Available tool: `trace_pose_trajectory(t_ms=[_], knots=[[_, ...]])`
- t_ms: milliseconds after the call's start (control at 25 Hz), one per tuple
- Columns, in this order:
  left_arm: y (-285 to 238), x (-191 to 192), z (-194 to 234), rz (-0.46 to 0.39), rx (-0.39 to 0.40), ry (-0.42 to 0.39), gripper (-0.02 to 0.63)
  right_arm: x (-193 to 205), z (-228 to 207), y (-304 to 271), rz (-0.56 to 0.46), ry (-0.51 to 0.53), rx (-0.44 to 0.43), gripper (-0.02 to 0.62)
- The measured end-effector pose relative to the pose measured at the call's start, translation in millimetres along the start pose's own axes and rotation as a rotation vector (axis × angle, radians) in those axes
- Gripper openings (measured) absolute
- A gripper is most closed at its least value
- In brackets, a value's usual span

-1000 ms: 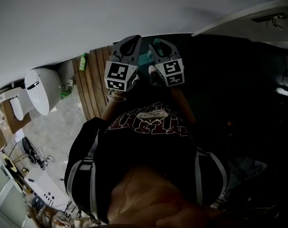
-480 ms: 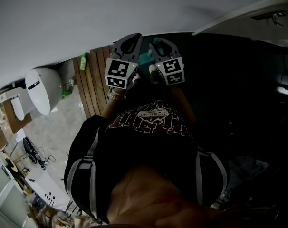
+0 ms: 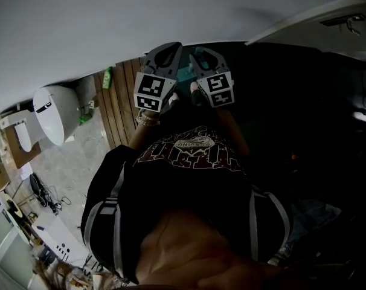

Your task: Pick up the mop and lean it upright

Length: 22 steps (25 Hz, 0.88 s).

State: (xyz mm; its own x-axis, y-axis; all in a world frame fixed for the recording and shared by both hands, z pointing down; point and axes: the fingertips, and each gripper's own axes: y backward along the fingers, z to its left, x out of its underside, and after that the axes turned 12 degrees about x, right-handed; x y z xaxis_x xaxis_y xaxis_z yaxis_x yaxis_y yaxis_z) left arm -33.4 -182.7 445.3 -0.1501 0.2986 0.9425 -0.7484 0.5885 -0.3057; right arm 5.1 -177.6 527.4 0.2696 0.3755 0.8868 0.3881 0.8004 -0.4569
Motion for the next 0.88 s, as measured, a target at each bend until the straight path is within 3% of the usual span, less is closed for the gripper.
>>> trace_pose_trajectory(t_ms=[880], knots=[[1.9, 1.3, 10.7, 0.002, -0.031, 0.022, 0.040, -4.2, -2.1, -10.9, 0.000, -0.005, -0.019, 0.123]])
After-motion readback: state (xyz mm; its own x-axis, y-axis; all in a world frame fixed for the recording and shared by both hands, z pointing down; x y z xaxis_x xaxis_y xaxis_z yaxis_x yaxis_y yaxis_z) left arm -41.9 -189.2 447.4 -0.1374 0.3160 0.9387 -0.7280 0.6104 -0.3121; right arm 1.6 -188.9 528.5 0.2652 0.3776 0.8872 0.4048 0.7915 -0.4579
